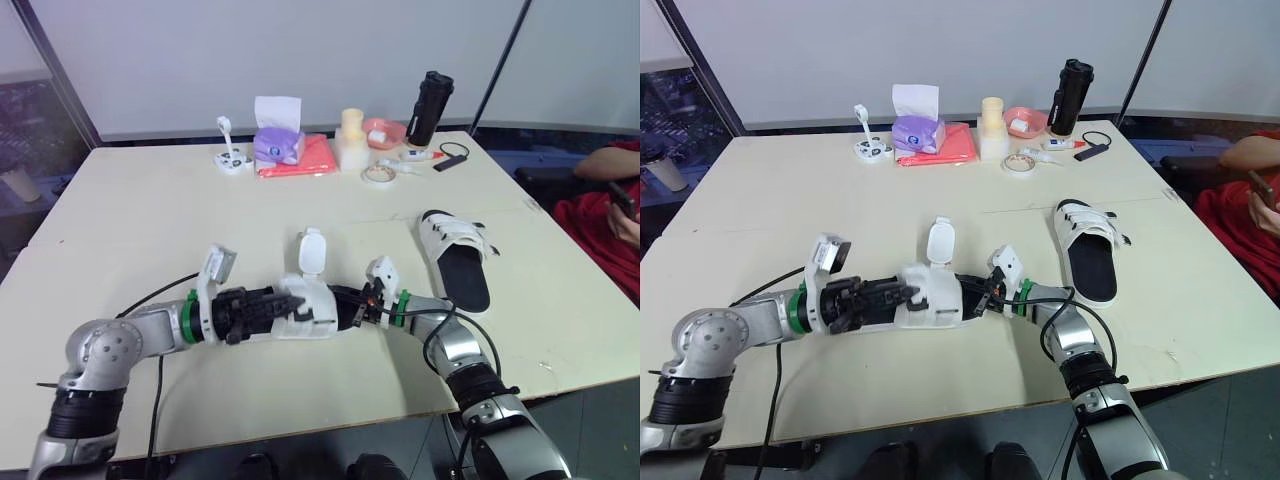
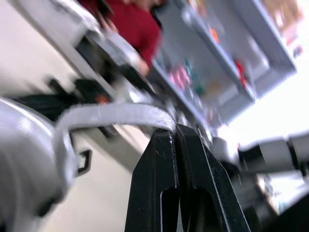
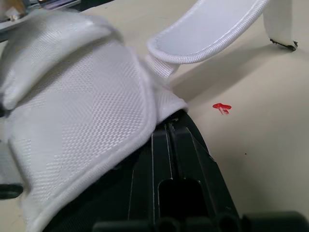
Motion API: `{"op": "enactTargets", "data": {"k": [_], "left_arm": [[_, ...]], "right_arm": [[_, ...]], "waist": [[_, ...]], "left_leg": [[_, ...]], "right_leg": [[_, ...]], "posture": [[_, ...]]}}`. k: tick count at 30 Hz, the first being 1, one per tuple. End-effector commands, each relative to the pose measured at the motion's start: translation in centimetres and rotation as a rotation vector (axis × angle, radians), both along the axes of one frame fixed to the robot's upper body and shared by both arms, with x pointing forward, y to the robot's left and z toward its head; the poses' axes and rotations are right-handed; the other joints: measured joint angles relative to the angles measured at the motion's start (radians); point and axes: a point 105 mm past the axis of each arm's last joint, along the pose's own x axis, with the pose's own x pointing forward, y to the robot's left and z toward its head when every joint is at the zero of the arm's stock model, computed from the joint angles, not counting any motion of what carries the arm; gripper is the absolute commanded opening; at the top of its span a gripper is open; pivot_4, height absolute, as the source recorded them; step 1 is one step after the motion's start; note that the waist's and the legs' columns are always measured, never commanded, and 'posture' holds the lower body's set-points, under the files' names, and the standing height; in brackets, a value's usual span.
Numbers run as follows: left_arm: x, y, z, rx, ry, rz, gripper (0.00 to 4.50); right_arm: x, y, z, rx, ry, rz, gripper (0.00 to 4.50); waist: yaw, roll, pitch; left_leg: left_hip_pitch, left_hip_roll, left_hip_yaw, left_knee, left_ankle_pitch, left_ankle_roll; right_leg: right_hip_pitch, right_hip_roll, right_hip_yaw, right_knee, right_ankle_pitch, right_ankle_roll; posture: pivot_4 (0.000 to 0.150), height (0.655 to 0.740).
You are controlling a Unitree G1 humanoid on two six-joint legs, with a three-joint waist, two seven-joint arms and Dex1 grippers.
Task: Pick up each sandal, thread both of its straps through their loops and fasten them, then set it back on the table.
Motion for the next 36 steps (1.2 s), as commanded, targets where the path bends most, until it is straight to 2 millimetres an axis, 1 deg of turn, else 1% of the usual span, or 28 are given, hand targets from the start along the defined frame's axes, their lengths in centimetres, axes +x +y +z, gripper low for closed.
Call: {"op": "enactTargets", "data": {"k": [1, 5, 7, 12, 15, 16, 17, 18, 21, 22, 23, 25, 26, 27, 28, 31, 33, 36], "left_arm": [[2.2, 0.8, 0.9, -0.059, 0.027, 0.124, 0.07], [4.3, 0.6, 0.0, -0.059, 0.1, 0.226, 0.07], [5.2, 0.6, 0.1, -0.078, 0.124, 0.256, 0.07], [6.4, 1.1, 0.7, -0.141, 0.177, 0.302, 0.07], [6.6, 1.4, 0.7, -0.158, 0.199, 0.317, 0.07], [6.7, 1.5, 0.7, -0.163, 0.204, 0.325, 0.58], [6.7, 1.5, 0.6, -0.167, 0.209, 0.328, 0.87], [6.8, 1.6, 0.6, -0.166, 0.212, 0.332, 1.27], [7.0, 1.7, 0.1, -0.149, 0.226, 0.358, 2.84], [7.3, 1.8, 0.0, -0.146, 0.226, 0.377, 3.44], [7.5, 2.1, 0.2, -0.148, 0.216, 0.389, 3.85], [7.6, 2.4, 0.9, -0.156, 0.178, 0.395, 3.85], [7.7, 2.6, 1.5, -0.144, 0.133, 0.4, 3.85], [7.7, 2.6, 2.0, -0.096, 0.064, 0.406, 3.85], [7.5, 2.3, 2.3, 0.003, -0.034, 0.39, 3.85], [6.3, 0.7, 2.4, 0.27, -0.295, 0.236, 3.85], [6.1, 0.2, 2.6, 0.352, -0.39, 0.151, 3.85], [6.5, -0.5, 2.7, 0.451, -0.485, 0.021, 3.85]], "right_arm": [[-1.8, -2.8, -7.6, -0.164, 0.257, -0.123, 0.0], [-1.9, -2.9, -7.7, -0.166, 0.26, -0.125, 0.0], [-1.9, -3.0, -7.8, -0.168, 0.261, -0.126, 0.0], [-1.9, -3.1, -7.7, -0.169, 0.259, -0.13, 0.0], [-1.9, -3.1, -7.8, -0.169, 0.26, -0.131, 0.0], [-1.9, -3.1, -7.8, -0.169, 0.26, -0.132, 0.0], [-1.9, -3.1, -7.8, -0.169, 0.26, -0.132, 0.0], [-1.9, -3.1, -7.8, -0.168, 0.261, -0.132, 0.0], [-1.9, -3.0, -7.8, -0.168, 0.261, -0.131, 0.0], [-1.9, -3.0, -7.8, -0.168, 0.261, -0.13, 0.0], [-1.9, -3.0, -7.8, -0.168, 0.26, -0.13, 0.0], [-1.9, -3.0, -7.8, -0.167, 0.26, -0.13, 0.0], [-1.9, -3.0, -7.8, -0.167, 0.259, -0.13, 0.0], [-1.9, -3.0, -7.8, -0.167, 0.259, -0.13, 0.0], [-1.8, -3.0, -7.8, -0.168, 0.259, -0.131, 0.0], [-1.9, -3.0, -7.8, -0.169, 0.261, -0.128, 0.0], [-1.9, -2.9, -7.8, -0.17, 0.262, -0.126, 0.0], [-1.8, -2.7, -7.9, -0.168, 0.261, -0.127, 0.0]], "waist": [[0.002, -0.002, -0.001], [0.003, -0.004, -0.003], [0.004, -0.004, -0.003], [0.003, -0.004, -0.003], [0.004, -0.004, -0.003], [0.004, -0.005, -0.003], [0.004, -0.005, -0.003], [0.003, -0.005, -0.003], [0.003, -0.005, -0.004], [0.003, -0.005, -0.004], [0.003, -0.006, -0.004], [0.004, -0.006, -0.004], [0.004, -0.006, -0.004], [0.003, -0.006, -0.004], [0.003, -0.006, -0.004], [0.002, -0.004, -0.004], [0.003, -0.004, -0.003], [0.004, -0.004, -0.003]], "left_leg": [[0.0, 0.0, 0.0, 0.0, 0.0, 0.0], [0.0, -0.001, -0.001, 0.001, 0.0, 0.0], [0.001, -0.001, -0.002, 0.001, 0.0, 0.0], [0.001, -0.003, -0.002, 0.002, 0.001, -0.001], [0.002, -0.003, -0.002, 0.002, 0.001, -0.001], [0.002, -0.003, -0.002, 0.002, 0.001, -0.001], [0.002, -0.003, -0.002, 0.002, 0.001, -0.002], [0.002, -0.003, -0.002, 0.002, 0.001, -0.002], [0.003, -0.004, -0.002, 0.002, 0.001, -0.002], [0.003, -0.004, -0.002, 0.002, 0.001, -0.002], [0.003, -0.004, -0.002, 0.002, 0.001, -0.002], [0.003, -0.004, -0.002, 0.002, 0.001, -0.002], [0.003, -0.004, -0.002, 0.002, 0.001, -0.003], [0.003, -0.004, -0.002, 0.002, 0.001, -0.003], [0.003, -0.004, -0.002, 0.002, 0.002, -0.003], [0.002, -0.005, 0.0, 0.001, 0.002, -0.009], [0.003, -0.004, 0.001, 0.001, 0.002, -0.01], [0.002, -0.003, 0.0, 0.001, 0.002, -0.011]], "right_leg": [[0.0, 0.0, 0.0, 0.0, 0.0, 0.001], [0.001, 0.001, 0.0, 0.0, 0.004, 0.007], [0.001, 0.002, 0.0, -0.001, 0.004, 0.008], [0.003, 0.004, -0.001, -0.001, 0.006, 0.012], [0.004, 0.005, -0.001, -0.001, 0.007, 0.013], [0.004, 0.005, -0.001, -0.001, 0.007, 0.014], [0.004, 0.005, -0.001, -0.001, 0.007, 0.014], [0.004, 0.005, -0.001, -0.001, 0.008, 0.014], [0.004, 0.006, -0.001, -0.001, 0.008, 0.016], [0.004, 0.006, -0.001, -0.001, 0.008, 0.016], [0.004, 0.006, -0.001, -0.001, 0.008, 0.016], [0.004, 0.006, -0.001, -0.001, 0.008, 0.016], [0.004, 0.006, -0.002, -0.001, 0.008, 0.016], [0.004, 0.007, -0.002, -0.001, 0.008, 0.016], [0.004, 0.007, -0.002, -0.001, 0.008, 0.016], [0.004, 0.009, -0.002, -0.002, 0.008, 0.015], [0.004, 0.009, -0.001, -0.003, 0.007, 0.012], [0.003, 0.008, 0.0, -0.003, 0.007, 0.011]], "posture": [[0.15, 0.74], [0.15, 0.74], [0.15, 0.74], [0.15, 0.74], [0.15, 0.74], [0.15, 0.74], [0.15, 0.74], [0.15, 0.74], [0.15, 0.74], [0.15, 0.74], [0.15, 0.74], [0.15, 0.74], [0.15, 0.74], [0.15, 0.74], [0.15, 0.74], [0.15, 0.74], [0.15, 0.74], [0.15, 0.74]]}}
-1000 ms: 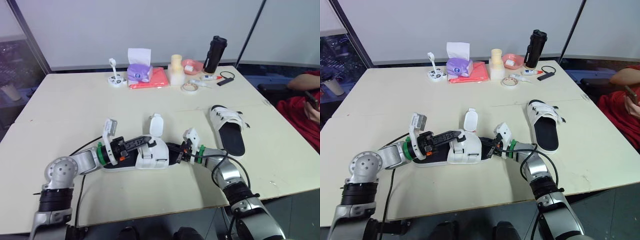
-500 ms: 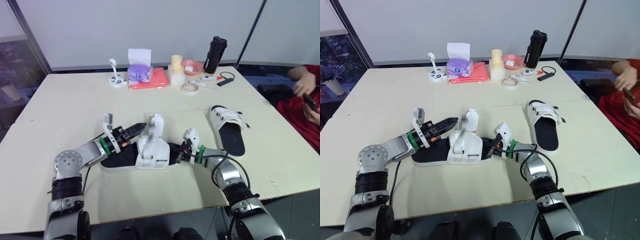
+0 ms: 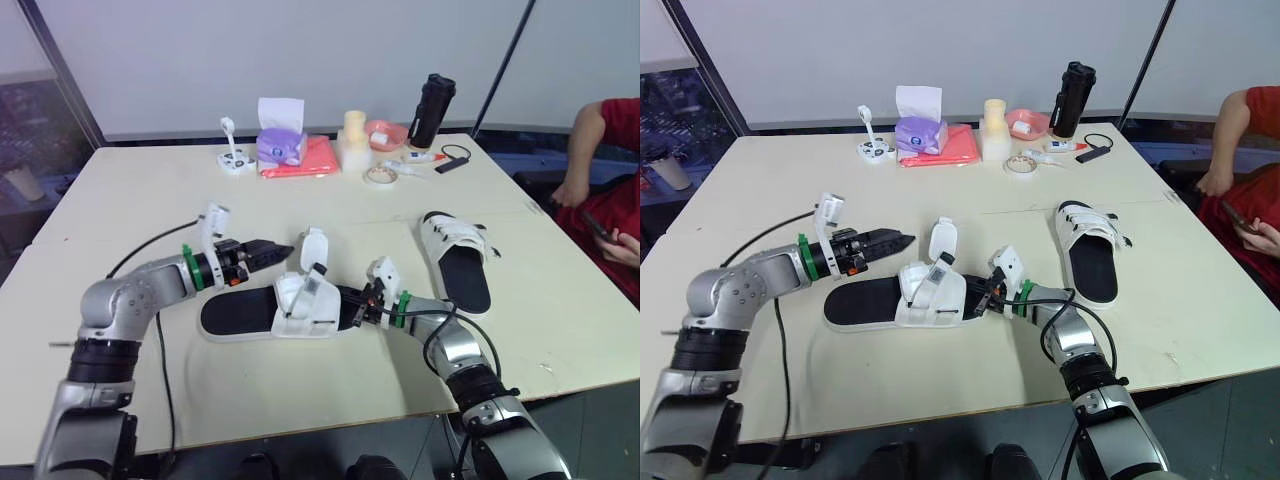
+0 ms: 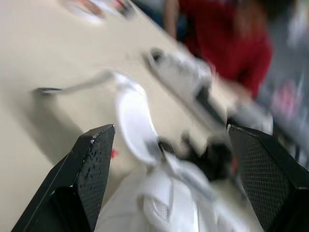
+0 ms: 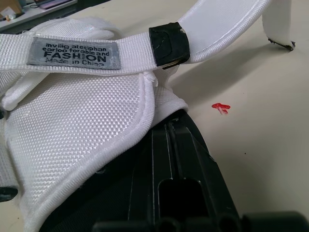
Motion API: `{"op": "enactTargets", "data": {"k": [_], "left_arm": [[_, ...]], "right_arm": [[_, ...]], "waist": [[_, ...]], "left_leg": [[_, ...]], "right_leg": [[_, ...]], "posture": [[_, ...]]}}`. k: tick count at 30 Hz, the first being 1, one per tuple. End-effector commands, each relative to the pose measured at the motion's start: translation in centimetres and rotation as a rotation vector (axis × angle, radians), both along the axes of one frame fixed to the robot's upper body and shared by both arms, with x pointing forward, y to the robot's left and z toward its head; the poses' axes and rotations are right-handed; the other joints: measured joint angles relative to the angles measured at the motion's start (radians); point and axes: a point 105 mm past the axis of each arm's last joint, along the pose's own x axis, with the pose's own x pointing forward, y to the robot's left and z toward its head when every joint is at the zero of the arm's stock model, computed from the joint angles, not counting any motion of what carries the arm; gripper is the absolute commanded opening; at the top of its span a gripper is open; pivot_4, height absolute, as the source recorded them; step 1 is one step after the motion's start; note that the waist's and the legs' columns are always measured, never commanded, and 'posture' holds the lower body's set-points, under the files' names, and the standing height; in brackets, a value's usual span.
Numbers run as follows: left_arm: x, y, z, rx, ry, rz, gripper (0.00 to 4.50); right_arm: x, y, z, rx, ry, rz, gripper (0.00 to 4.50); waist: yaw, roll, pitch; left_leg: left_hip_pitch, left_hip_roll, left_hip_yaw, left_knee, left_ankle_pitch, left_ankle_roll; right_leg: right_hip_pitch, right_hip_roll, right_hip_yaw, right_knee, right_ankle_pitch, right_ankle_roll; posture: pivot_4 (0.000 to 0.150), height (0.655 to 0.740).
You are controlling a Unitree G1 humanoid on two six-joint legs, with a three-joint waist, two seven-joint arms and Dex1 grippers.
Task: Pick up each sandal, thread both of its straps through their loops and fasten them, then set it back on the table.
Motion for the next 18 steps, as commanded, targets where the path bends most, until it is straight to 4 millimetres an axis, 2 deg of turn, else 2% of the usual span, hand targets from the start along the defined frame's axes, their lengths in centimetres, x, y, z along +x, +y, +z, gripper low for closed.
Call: {"op": "enactTargets", "data": {"k": [1, 7, 13, 18], "left_arm": [[0.2, -1.2, 0.8, 0.129, -0.099, -0.159, 3.85], [1.5, -2.2, -0.4, 0.247, -0.137, -0.271, 3.85], [3.1, -3.1, -1.7, 0.281, -0.144, -0.281, 3.85], [3.6, -4.1, -2.2, 0.287, -0.132, -0.308, 3.85]], "right_arm": [[-1.9, -2.5, -7.7, -0.163, 0.26, -0.102, 0.0], [-1.9, -2.1, -7.7, -0.147, 0.259, -0.112, 0.0], [-2.1, -2.1, -7.9, -0.135, 0.264, -0.13, 0.0], [-2.1, -2.4, -8.0, -0.132, 0.264, -0.145, 0.0]], "waist": [[0.0, 0.0, 0.0], [-0.004, 0.002, -0.002], [-0.003, 0.001, -0.002], [-0.004, 0.001, -0.002]], "left_leg": [[-0.001, 0.0, -0.001, 0.0, 0.0, 0.0], [-0.004, 0.001, -0.002, -0.001, 0.002, 0.004], [-0.004, 0.002, -0.002, -0.001, 0.002, 0.004], [-0.004, 0.002, -0.001, 0.0, 0.002, 0.004]], "right_leg": [[-0.001, -0.001, 0.0, 0.0, 0.0, 0.0], [-0.002, -0.001, 0.001, 0.002, 0.0, 0.0], [-0.002, 0.003, 0.001, 0.002, 0.0, 0.0], [-0.002, 0.006, 0.001, 0.002, 0.001, 0.001]], "posture": [[0.15, 0.74], [0.15, 0.74], [0.15, 0.74], [0.15, 0.74]]}}
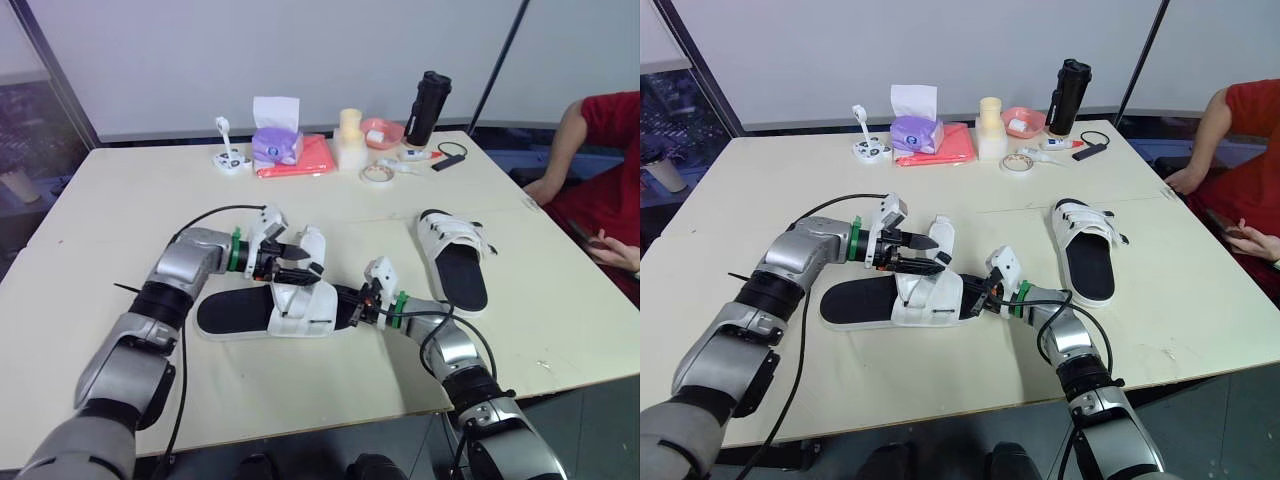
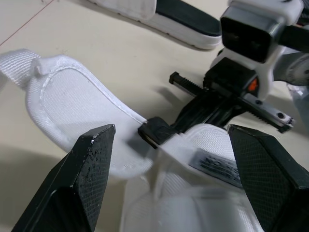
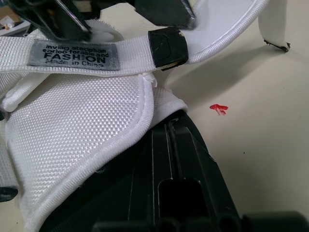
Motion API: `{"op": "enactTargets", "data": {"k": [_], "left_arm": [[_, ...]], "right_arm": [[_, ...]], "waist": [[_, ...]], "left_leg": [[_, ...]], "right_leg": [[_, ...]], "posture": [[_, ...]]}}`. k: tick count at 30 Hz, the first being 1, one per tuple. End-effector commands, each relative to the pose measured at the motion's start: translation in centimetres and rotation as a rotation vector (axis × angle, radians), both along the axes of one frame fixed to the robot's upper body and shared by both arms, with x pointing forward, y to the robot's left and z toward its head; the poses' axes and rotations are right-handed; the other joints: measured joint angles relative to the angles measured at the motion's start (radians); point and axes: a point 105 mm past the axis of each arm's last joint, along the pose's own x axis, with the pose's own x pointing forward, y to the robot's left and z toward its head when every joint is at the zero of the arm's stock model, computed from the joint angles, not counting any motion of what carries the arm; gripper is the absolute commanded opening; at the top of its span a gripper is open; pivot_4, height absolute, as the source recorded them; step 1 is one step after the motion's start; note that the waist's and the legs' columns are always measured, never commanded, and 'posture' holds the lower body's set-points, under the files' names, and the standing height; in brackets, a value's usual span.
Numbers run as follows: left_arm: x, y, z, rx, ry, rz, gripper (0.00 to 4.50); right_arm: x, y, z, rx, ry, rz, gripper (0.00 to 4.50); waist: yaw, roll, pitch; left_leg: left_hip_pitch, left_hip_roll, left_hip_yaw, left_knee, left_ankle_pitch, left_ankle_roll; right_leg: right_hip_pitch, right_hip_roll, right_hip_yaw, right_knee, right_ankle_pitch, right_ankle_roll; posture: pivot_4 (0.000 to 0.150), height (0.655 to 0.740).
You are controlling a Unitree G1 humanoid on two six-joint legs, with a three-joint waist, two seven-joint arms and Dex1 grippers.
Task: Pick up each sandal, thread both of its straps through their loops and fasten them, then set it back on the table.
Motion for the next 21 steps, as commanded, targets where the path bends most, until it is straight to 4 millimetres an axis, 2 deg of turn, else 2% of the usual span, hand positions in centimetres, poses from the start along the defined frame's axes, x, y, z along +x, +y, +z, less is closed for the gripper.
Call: {"op": "enactTargets", "data": {"k": [1, 6, 7, 9, 10, 13, 14, 15, 18, 21], "left_arm": [[0.2, -0.5, 1.0, -0.004, -0.036, -0.038, 3.85], [0.0, -0.8, 0.6, 0.005, -0.019, -0.067, 3.85], [-0.1, -0.8, 0.6, 0.007, -0.019, -0.068, 3.62], [-0.1, -0.8, 0.5, 0.007, -0.019, -0.071, 3.05], [-0.1, -0.8, 0.5, 0.006, -0.019, -0.07, 2.58], [0.0, -0.9, 0.6, -0.005, -0.022, -0.062, 1.0], [0.1, -1.0, 0.7, -0.016, -0.025, -0.058, 0.25], [0.1, -1.1, 0.9, -0.027, -0.028, -0.055, 0.11], [-0.1, -1.4, 2.0, -0.089, -0.028, -0.061, 0.11], [-1.1, -1.5, 4.0, -0.2, 0.028, -0.102, 0.11]], "right_arm": [[-2.1, -3.0, -8.0, -0.155, 0.272, -0.139, 0.0], [-2.0, -3.1, -8.0, -0.153, 0.272, -0.148, 0.0], [-2.0, -3.0, -8.0, -0.152, 0.272, -0.149, 0.0], [-2.0, -3.0, -8.0, -0.151, 0.272, -0.15, 0.0], [-2.0, -3.0, -8.0, -0.151, 0.271, -0.151, 0.0], [-1.9, -3.0, -8.0, -0.149, 0.272, -0.154, 0.0], [-1.9, -2.9, -8.1, -0.149, 0.272, -0.155, 0.0], [-1.9, -2.9, -8.1, -0.149, 0.272, -0.155, 0.0], [-1.9, -2.9, -8.1, -0.148, 0.272, -0.155, 0.0], [-1.8, -2.9, -8.1, -0.147, 0.272, -0.156, 0.0]], "waist": [[-0.001, 0.0, 0.0], [0.0, 0.0, 0.0], [0.0, 0.0, 0.0], [0.0, 0.0, 0.0], [0.0, 0.0, 0.0], [0.0, 0.0, 0.0], [0.0, 0.0, 0.0], [0.0, 0.0, 0.0], [-0.001, 0.0, 0.0], [-0.002, 0.0, 0.0]], "left_leg": [[0.0, 0.0, 0.0, 0.0, 0.0, 0.0], [0.0, 0.0, 0.002, 0.0, 0.0, 0.0], [0.0, 0.0, 0.002, 0.0, 0.0, 0.0], [0.0, 0.0, 0.001, 0.001, 0.0, 0.0], [0.0, 0.0, 0.001, 0.001, 0.0, 0.0], [0.0, 0.0, 0.001, 0.001, 0.0, 0.0], [0.0, 0.0, 0.001, 0.001, 0.0, 0.0], [0.0, 0.0, 0.001, 0.001, 0.0, 0.0], [0.0, 0.0, 0.001, 0.001, 0.0, 0.0], [0.0, 0.0, 0.001, 0.001, 0.0, 0.0]], "right_leg": [[0.0, 0.001, 0.0, 0.0, 0.0, 0.001], [0.0, 0.002, 0.0, 0.001, 0.001, 0.003], [0.0, 0.002, 0.0, 0.001, 0.001, 0.003], [0.001, 0.002, 0.0, 0.001, 0.001, 0.003], [0.001, 0.002, 0.0, 0.001, 0.001, 0.003], [0.001, 0.002, 0.0, 0.001, 0.002, 0.005], [0.001, 0.002, -0.001, 0.001, 0.003, 0.005], [0.001, 0.002, -0.001, 0.001, 0.003, 0.005], [0.001, 0.003, -0.001, 0.001, 0.003, 0.006], [0.0, 0.003, 0.0, 0.002, 0.003, 0.006]], "posture": [[0.15, 0.74], [0.15, 0.74], [0.15, 0.74], [0.15, 0.74], [0.15, 0.74], [0.15, 0.74], [0.15, 0.74], [0.15, 0.74], [0.15, 0.74], [0.15, 0.74]]}}
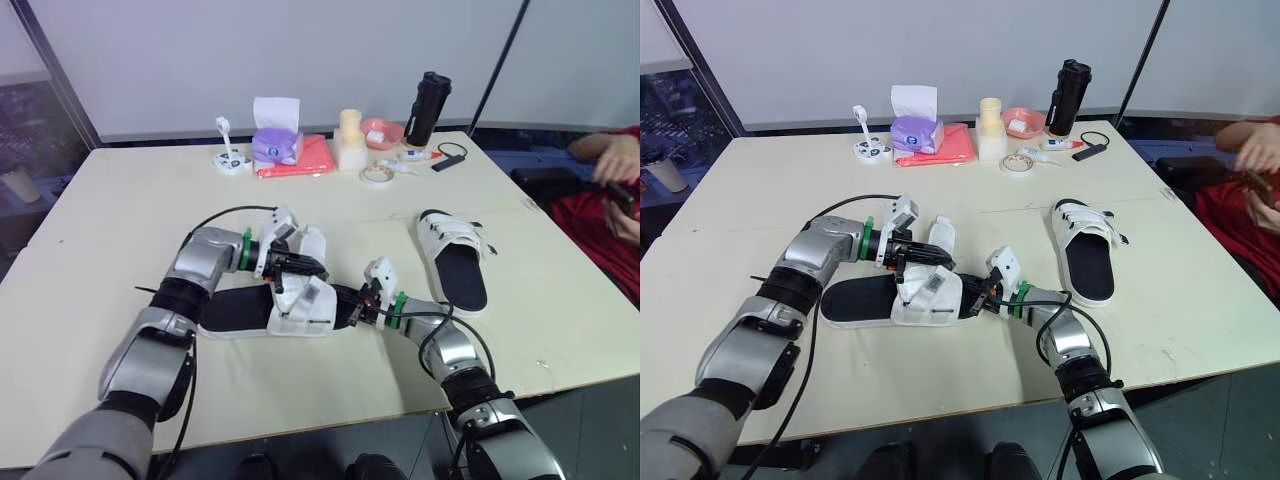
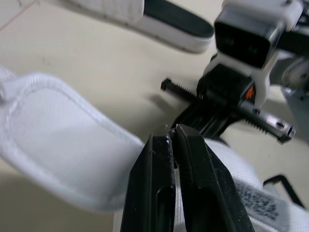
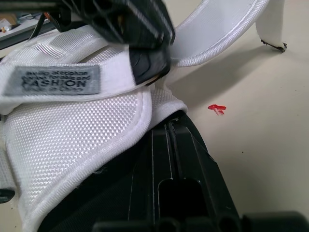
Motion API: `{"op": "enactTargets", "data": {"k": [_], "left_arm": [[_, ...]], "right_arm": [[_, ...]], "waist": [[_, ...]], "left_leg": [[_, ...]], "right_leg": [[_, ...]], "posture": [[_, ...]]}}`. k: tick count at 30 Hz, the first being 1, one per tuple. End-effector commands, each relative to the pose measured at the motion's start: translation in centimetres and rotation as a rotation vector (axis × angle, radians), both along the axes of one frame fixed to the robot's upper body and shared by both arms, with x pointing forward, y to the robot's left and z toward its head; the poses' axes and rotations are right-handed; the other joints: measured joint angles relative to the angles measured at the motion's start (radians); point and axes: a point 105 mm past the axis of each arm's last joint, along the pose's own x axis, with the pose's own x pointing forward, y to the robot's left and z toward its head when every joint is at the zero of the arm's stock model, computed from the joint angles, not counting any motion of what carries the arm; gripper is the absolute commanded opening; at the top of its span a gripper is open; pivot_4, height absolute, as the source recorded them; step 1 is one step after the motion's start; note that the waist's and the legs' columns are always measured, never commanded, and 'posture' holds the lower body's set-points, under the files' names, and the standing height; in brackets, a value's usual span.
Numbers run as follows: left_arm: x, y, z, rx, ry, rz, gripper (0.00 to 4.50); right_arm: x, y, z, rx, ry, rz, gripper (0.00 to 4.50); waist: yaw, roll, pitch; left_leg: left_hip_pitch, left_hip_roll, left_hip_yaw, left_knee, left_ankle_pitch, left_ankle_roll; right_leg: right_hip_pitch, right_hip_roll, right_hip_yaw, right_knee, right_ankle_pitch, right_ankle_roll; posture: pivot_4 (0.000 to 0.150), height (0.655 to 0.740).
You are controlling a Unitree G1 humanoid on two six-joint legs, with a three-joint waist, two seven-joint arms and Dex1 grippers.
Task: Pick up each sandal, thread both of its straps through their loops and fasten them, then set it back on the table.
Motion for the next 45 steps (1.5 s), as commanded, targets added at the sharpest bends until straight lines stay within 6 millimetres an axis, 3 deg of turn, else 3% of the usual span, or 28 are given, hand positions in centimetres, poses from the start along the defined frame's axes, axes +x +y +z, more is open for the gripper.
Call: {"op": "enactTargets", "data": {"k": [1, 6, 9, 20, 26, 37, 45], "left_arm": [[-1.2, -0.3, 3.8, -0.134, 0.0, -0.063, 0.11], [-3.9, 0.4, 5.6, -0.219, 0.051, -0.107, 0.11], [-4.6, 1.0, 6.1, -0.255, 0.044, -0.056, 0.11], [-3.0, 2.9, 7.4, -0.398, 0.005, 0.222, 0.11], [-0.5, 5.0, 5.7, -0.38, 0.02, 0.391, 0.11], [1.4, 7.8, 1.1, -0.336, 0.12, 0.537, 0.11], [2.4, 8.2, -2.2, -0.279, 0.172, 0.566, 0.11]], "right_arm": [[-1.9, -3.0, -8.1, -0.156, 0.273, -0.14, 0.0], [-2.0, -3.1, -8.2, -0.157, 0.274, -0.143, 0.0], [-2.1, -3.2, -8.2, -0.157, 0.276, -0.144, 0.0], [-2.0, -2.9, -8.4, -0.164, 0.281, -0.133, 0.0], [-2.0, -2.9, -8.4, -0.166, 0.279, -0.129, 0.0], [-2.3, -3.2, -8.6, -0.167, 0.283, -0.136, 0.0], [-2.4, -3.3, -8.7, -0.169, 0.287, -0.14, 0.0]], "waist": [[-0.001, 0.0, 0.0], [-0.001, 0.002, 0.0], [0.0, 0.002, 0.0], [0.001, 0.001, 0.0], [0.002, 0.001, -0.001], [0.002, 0.001, 0.0], [0.003, 0.001, -0.001]], "left_leg": [[0.0, 0.0, 0.0, 0.0, 0.0, 0.0], [0.001, 0.0, 0.0, 0.0, 0.0, 0.0], [0.002, 0.0, -0.001, 0.0, 0.0, 0.0], [0.004, 0.0, -0.004, 0.0, 0.0, 0.0], [0.005, 0.0, -0.003, 0.0, 0.0, 0.0], [0.009, 0.0, -0.002, 0.0, 0.0, 0.0], [0.016, 0.0, -0.002, -0.002, 0.0, -0.001]], "right_leg": [[0.0, 0.0, 0.0, 0.0, 0.0, 0.0], [0.001, 0.0, 0.0, 0.002, 0.0, 0.001], [0.002, 0.0, 0.0, 0.002, 0.0, 0.0], [0.004, -0.001, 0.0, 0.002, 0.0, 0.0], [0.004, -0.001, 0.0, 0.002, 0.0, 0.0], [0.008, -0.001, 0.0, 0.001, 0.0, 0.0], [0.013, -0.002, -0.001, -0.001, -0.001, -0.001]], "posture": [[0.15, 0.74], [0.15, 0.74], [0.15, 0.74], [0.15, 0.74], [0.15, 0.74], [0.15, 0.74], [0.15, 0.74]]}}
